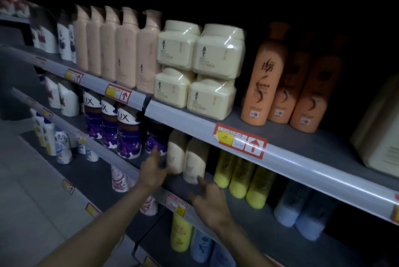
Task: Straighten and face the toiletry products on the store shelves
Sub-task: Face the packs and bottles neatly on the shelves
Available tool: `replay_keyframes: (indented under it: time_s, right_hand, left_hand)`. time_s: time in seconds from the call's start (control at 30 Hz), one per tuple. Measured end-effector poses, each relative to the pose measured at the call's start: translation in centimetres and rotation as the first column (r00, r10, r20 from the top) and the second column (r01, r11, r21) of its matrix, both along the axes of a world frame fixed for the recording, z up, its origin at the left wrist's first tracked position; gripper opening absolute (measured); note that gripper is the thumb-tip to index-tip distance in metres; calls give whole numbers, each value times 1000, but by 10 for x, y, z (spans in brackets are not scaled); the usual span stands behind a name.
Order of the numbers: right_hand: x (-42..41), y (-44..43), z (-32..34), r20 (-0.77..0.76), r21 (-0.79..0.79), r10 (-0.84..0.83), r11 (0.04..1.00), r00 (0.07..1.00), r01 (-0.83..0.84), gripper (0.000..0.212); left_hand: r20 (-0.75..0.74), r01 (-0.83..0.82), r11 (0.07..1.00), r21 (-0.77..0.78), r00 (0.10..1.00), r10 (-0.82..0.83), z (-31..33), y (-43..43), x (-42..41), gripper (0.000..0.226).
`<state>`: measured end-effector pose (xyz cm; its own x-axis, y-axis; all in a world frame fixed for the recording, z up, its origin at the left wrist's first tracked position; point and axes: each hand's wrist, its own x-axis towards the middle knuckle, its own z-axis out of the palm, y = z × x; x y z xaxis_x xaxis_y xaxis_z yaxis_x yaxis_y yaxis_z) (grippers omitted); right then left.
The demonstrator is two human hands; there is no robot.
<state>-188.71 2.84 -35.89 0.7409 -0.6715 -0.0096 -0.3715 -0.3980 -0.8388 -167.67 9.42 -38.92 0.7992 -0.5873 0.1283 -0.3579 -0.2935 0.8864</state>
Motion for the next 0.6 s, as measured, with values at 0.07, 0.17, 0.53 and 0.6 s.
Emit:
replay_keyframes:
  time_s: [0.07,0.17,0.53,0.6]
  right_hand:
    - [-16,9,24,14,-21,59,998,998,-59,43]
    - [-49,20,80,127,-150,87,986,988,-68,41]
    - [-50,8,222,372,-441,103,894,922,78,88]
    - [-38,9,223,353,-423,94,904,931,69,97]
  left_hand:
    - [-58,-92,972,-218,995,81,23,21,-14,95]
    - [-11,-166,883,-438,984,179,71,47,-33,77]
    - [471,103,930,-354,878,82,237,22,-85,85]
    - [444,85,950,-300,894,60,246,8,-80,82]
